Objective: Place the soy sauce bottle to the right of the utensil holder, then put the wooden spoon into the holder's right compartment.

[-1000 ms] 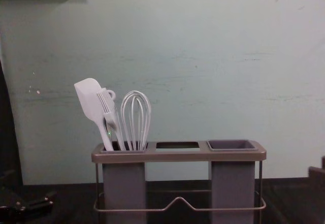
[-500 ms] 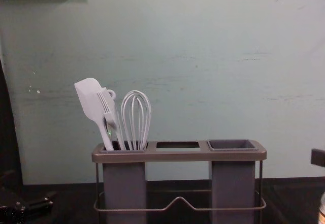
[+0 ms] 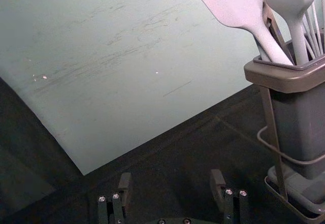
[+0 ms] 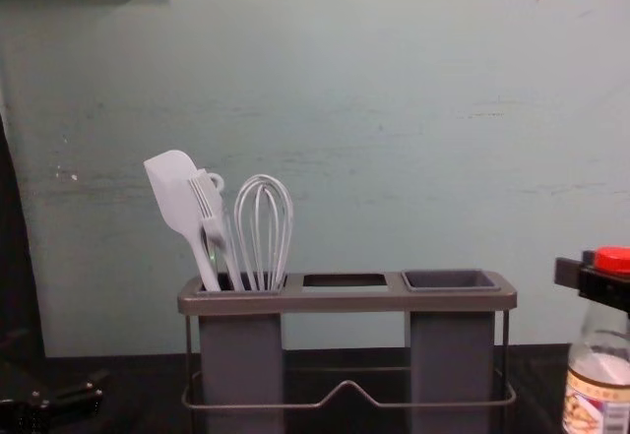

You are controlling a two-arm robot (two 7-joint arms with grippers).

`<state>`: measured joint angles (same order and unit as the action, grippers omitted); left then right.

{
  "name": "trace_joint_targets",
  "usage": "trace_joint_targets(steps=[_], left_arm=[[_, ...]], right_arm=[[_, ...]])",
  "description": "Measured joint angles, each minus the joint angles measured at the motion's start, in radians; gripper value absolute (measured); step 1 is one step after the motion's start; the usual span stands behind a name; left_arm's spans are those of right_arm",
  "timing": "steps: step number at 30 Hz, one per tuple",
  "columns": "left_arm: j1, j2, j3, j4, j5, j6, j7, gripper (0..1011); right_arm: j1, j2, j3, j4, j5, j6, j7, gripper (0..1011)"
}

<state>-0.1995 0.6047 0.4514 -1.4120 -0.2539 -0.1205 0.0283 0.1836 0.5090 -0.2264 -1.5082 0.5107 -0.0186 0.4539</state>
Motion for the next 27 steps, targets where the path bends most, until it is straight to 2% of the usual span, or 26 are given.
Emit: trace_joint_targets(steps=[15,27], left_arm=[[0.000,0.000,0.000,0.000,0.000,0.000,0.000,1012],[0.000,0.000,0.000,0.000,0.000,0.000,0.000,1012]], right_arm=[[0.102,-0.058,-0.025,0.120,-0.044,-0.045,-0.004,382],[0.138,-0.082,-0.031,0.184,-0.056,-0.056,0.005,382]])
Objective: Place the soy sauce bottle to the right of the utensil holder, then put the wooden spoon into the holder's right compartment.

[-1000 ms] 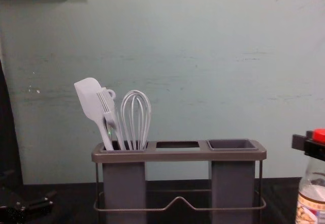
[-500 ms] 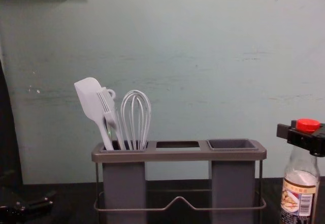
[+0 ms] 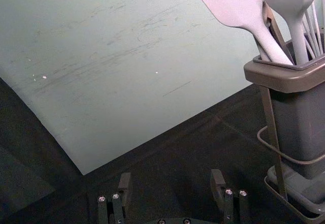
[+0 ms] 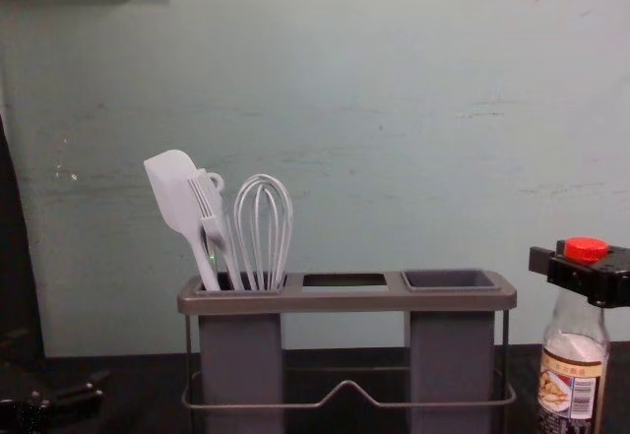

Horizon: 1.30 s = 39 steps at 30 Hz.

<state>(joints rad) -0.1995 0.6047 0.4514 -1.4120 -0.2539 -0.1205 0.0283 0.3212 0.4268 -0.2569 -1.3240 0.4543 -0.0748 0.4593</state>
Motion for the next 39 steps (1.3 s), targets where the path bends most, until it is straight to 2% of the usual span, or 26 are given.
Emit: trace_joint_targets(steps=[17,28,29,36,37,39], left_arm=[[0.000,0.000,0.000,0.000,0.000,0.000,0.000,1012],[0.000,0.000,0.000,0.000,0.000,0.000,0.000,1011],[0.000,0.000,0.000,0.000,0.000,0.000,0.000,1011],[0.000,0.000,0.000,0.000,0.000,0.000,0.000,1011],[0.000,0.000,0.000,0.000,0.000,0.000,0.000,1011],[0.000,0.000,0.000,0.000,0.000,0.000,0.000,1012]], right_arm=[[0.017,-0.014,-0.017,0.048,-0.009,-0.009,0.028,383],[0.016,-0.014,-0.016,0.048,-0.010,-0.009,0.028,399],[0.016,-0.014,-0.016,0.047,-0.010,-0.008,0.028,459],[0.015,-0.014,-0.015,0.047,-0.009,-0.008,0.027,635],[0.015,-0.014,-0.015,0.047,-0.009,-0.008,0.027,695],[0.015,-0.014,-0.015,0.046,-0.008,-0.007,0.026,752]])
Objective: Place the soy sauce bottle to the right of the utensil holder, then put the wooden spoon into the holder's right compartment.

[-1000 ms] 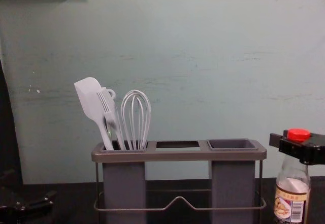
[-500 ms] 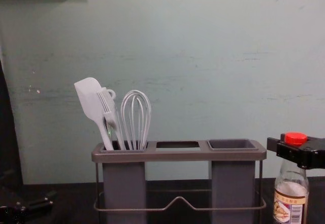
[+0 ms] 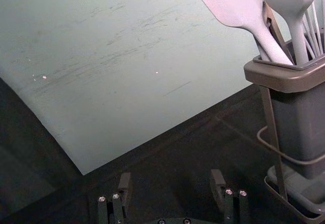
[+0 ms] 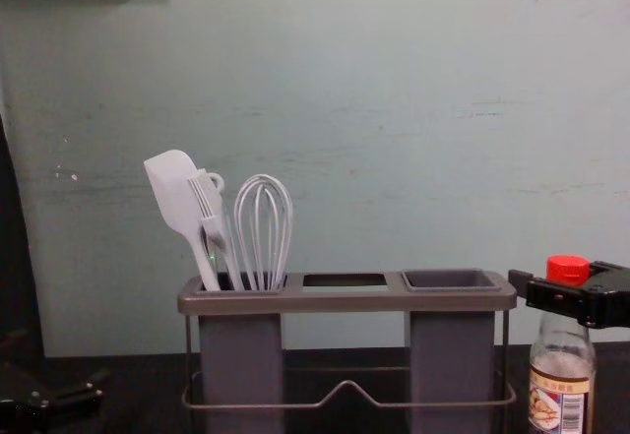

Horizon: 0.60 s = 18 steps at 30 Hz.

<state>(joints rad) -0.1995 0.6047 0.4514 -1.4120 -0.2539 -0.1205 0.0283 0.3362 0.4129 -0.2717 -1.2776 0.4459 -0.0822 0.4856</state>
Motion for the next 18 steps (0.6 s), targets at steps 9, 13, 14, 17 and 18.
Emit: trace_joint_targets(steps=[9,13,14,17,18], left_arm=[[0.000,0.000,0.000,0.000,0.000,0.000,0.000,1012],[0.000,0.000,0.000,0.000,0.000,0.000,0.000,1011],[0.000,0.000,0.000,0.000,0.000,0.000,0.000,1011],[0.000,0.000,0.000,0.000,0.000,0.000,0.000,1011],[0.000,0.000,0.000,0.000,0.000,0.000,0.000,1011]], right_arm=[[-0.001,0.000,0.001,-0.001,0.001,0.001,-0.001,987],[-0.001,0.000,0.001,-0.001,0.001,0.001,-0.002,1003],[-0.001,0.000,0.001,-0.001,0.001,0.001,-0.002,1002],[-0.008,0.006,0.002,-0.018,-0.007,-0.001,-0.008,1003],[-0.014,0.010,0.004,-0.033,-0.013,-0.002,-0.015,1003]])
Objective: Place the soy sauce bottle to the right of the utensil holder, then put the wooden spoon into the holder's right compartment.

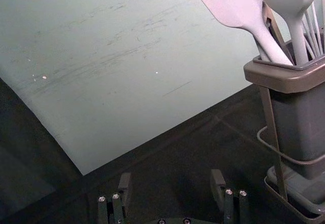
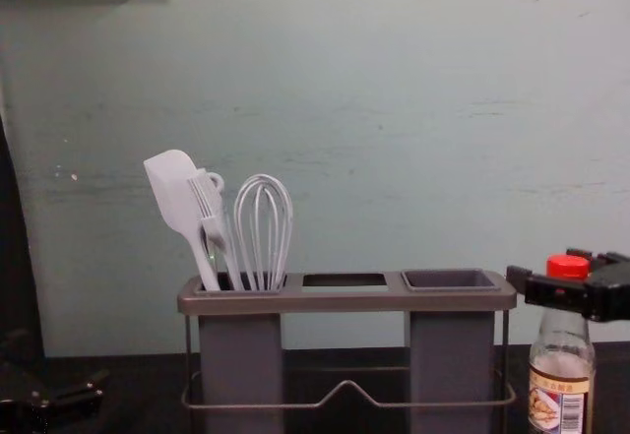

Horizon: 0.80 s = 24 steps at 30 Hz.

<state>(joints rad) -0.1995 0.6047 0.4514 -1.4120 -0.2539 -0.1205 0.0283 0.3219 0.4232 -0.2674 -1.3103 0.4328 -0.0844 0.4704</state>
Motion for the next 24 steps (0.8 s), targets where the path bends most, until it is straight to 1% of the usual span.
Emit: trace_joint_targets(steps=[2,4,7,10,11,12,14,15,17,18,24], left_arm=[[0.000,0.000,0.000,0.000,0.000,0.000,0.000,1011],[0.000,0.000,0.000,0.000,0.000,0.000,0.000,1011],[0.000,0.000,0.000,0.000,0.000,0.000,0.000,1012],[0.000,0.000,0.000,0.000,0.000,0.000,0.000,1011],[0.000,0.000,0.000,0.000,0.000,0.000,0.000,1012],[0.000,0.000,0.000,0.000,0.000,0.000,0.000,1011],[0.000,0.000,0.000,0.000,0.000,0.000,0.000,1011],[0.000,0.000,0.000,0.000,0.000,0.000,0.000,1012],[0.000,0.000,0.000,0.000,0.000,0.000,0.000,1011],[0.000,0.000,0.000,0.000,0.000,0.000,0.000,1011],[0.000,0.000,0.000,0.000,0.000,0.000,0.000,1011]], right_arm=[[-0.007,0.004,0.003,-0.017,-0.005,-0.002,-0.006,1003],[-0.023,0.011,0.011,-0.054,-0.010,-0.003,-0.014,1002],[-0.036,0.018,0.016,-0.086,-0.013,0.002,-0.020,1003],[-0.065,0.032,0.027,-0.153,-0.018,0.016,-0.034,1003],[-0.065,0.032,0.027,-0.153,-0.018,0.016,-0.034,1003],[-0.077,0.038,0.032,-0.179,-0.021,0.020,-0.040,1003],[-0.091,0.044,0.037,-0.205,-0.023,0.024,-0.047,1003],[-0.106,0.050,0.044,-0.233,-0.027,0.028,-0.056,1003],[-0.120,0.056,0.052,-0.258,-0.031,0.031,-0.064,1003],[-0.137,0.062,0.062,-0.286,-0.032,0.034,-0.071,1003],[-0.201,0.087,0.100,-0.387,-0.033,0.040,-0.088,1003]])
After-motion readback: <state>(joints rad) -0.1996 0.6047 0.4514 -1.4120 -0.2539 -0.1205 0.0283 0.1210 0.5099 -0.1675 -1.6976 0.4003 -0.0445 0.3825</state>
